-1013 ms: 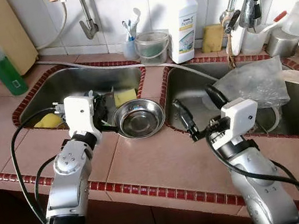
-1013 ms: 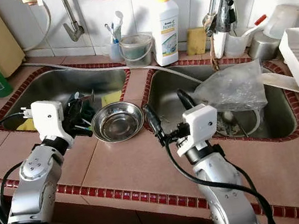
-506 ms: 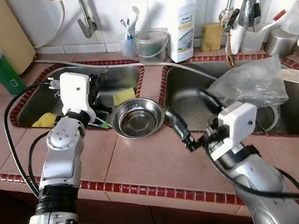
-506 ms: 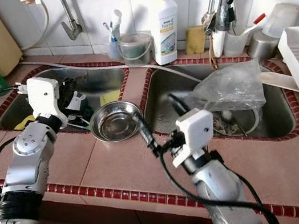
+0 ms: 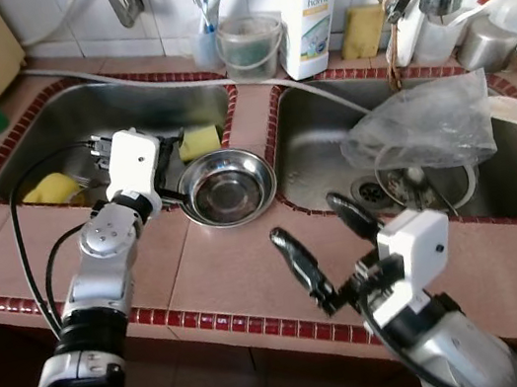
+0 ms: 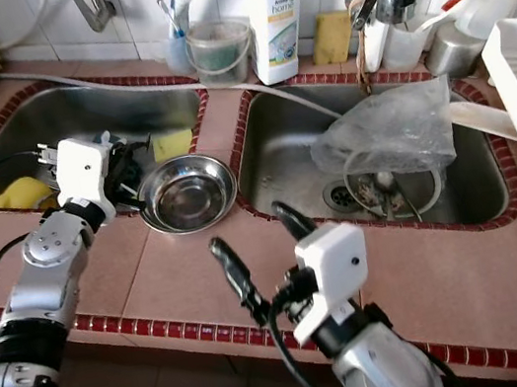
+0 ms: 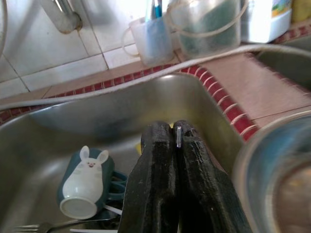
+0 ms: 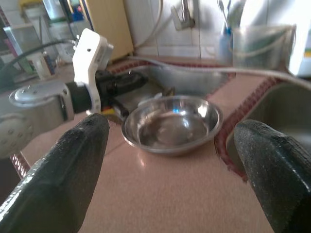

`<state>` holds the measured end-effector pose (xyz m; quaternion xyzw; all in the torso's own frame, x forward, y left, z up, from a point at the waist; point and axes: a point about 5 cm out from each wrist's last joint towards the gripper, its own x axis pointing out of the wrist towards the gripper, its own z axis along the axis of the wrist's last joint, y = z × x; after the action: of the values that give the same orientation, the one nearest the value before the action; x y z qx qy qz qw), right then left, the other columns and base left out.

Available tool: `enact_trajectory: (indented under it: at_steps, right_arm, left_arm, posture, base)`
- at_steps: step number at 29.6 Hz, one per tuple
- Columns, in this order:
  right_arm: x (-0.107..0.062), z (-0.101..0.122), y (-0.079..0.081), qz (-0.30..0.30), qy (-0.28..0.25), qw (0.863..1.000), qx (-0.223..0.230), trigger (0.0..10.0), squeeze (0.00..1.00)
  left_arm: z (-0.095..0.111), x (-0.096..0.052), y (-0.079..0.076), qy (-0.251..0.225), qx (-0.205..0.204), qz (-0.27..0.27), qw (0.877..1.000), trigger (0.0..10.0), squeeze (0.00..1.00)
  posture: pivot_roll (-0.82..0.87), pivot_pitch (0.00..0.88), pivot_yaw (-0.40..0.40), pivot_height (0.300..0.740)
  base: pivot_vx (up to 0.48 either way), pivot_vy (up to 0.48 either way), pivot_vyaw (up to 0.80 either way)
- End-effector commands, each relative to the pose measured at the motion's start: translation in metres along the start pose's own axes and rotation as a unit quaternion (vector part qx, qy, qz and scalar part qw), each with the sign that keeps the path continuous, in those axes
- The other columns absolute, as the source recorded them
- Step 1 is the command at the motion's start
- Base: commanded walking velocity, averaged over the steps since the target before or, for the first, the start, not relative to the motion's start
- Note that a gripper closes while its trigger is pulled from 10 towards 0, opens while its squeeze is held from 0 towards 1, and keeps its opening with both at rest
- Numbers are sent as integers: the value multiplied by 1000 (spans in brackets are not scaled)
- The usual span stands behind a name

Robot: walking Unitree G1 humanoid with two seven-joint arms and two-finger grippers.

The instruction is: Kitchen organization

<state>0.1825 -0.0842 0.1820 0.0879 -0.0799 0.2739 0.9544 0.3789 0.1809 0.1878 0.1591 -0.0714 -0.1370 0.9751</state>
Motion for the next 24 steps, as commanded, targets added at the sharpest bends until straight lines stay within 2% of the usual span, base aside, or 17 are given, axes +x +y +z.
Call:
enact_trajectory:
  at_steps: [1,24]
  right_arm:
    - [-1,5,3,4,-7,1000,4,10000,0]
    - [-1,5,3,4,-7,1000,4,10000,0]
  left_arm:
    - [6,3,1,-11,8,-7,1000,10000,0]
    - [6,3,1,-11,8,-7,1000,10000,0]
  posture:
    - [-214,265,-10,711]
    - [-214,265,-10,711]
  base:
    - [0,0,0]
    - [0,0,0]
